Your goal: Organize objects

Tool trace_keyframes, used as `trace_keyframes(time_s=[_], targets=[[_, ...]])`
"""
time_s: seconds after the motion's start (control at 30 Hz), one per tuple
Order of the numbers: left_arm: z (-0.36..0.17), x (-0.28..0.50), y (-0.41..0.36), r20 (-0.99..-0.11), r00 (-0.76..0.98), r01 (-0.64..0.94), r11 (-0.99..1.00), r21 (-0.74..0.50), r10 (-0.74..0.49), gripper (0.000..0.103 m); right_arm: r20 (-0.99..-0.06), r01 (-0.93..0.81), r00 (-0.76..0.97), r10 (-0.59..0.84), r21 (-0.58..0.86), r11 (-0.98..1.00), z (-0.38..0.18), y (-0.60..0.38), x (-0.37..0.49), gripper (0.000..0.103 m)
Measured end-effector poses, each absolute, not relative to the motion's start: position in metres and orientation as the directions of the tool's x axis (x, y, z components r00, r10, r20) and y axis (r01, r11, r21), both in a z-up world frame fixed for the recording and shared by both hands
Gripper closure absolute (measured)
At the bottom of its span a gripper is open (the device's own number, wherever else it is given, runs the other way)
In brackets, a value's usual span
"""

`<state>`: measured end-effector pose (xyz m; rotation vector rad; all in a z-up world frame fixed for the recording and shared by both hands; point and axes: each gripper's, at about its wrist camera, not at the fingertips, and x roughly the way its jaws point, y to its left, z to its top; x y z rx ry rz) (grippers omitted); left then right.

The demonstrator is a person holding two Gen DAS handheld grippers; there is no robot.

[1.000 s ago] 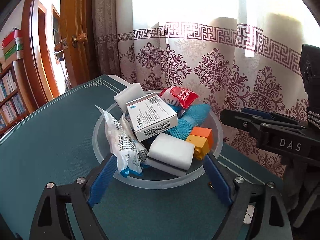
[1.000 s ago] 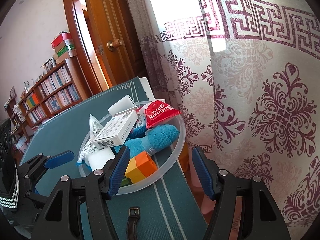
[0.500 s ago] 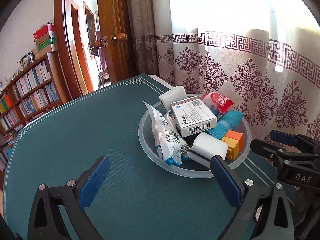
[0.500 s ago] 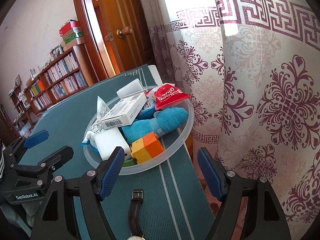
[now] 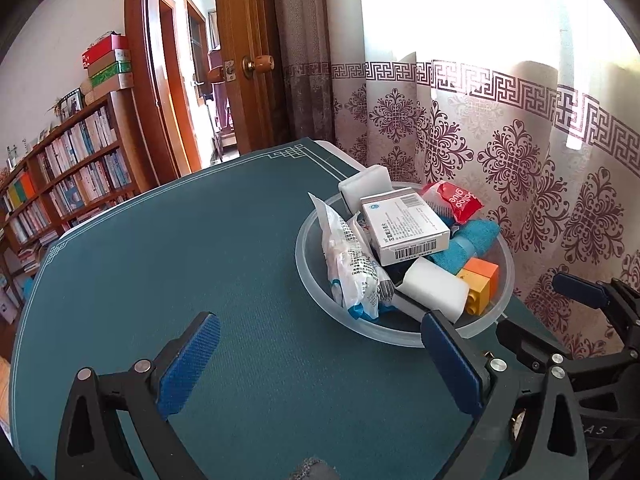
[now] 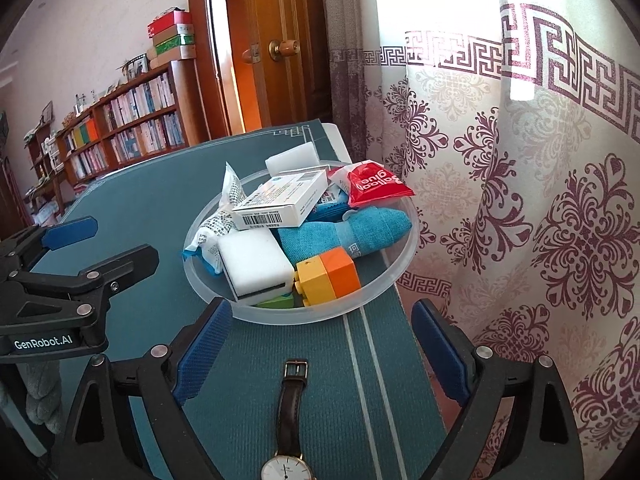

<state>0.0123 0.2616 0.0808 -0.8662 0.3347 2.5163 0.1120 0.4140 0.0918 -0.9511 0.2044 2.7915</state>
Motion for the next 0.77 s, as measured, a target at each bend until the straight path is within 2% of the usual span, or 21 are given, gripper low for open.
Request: trace_keyframes(time_s=[0.77], targets=[[0.0751,0.0123,0.2561,-0.657,-0.682,-0.486,-0.87,0.079,0.322,0.0,-0.632,-0.246,-0.761,0.149,0.069,-0.967,0.0864,0.4183,0.1093,0.01]])
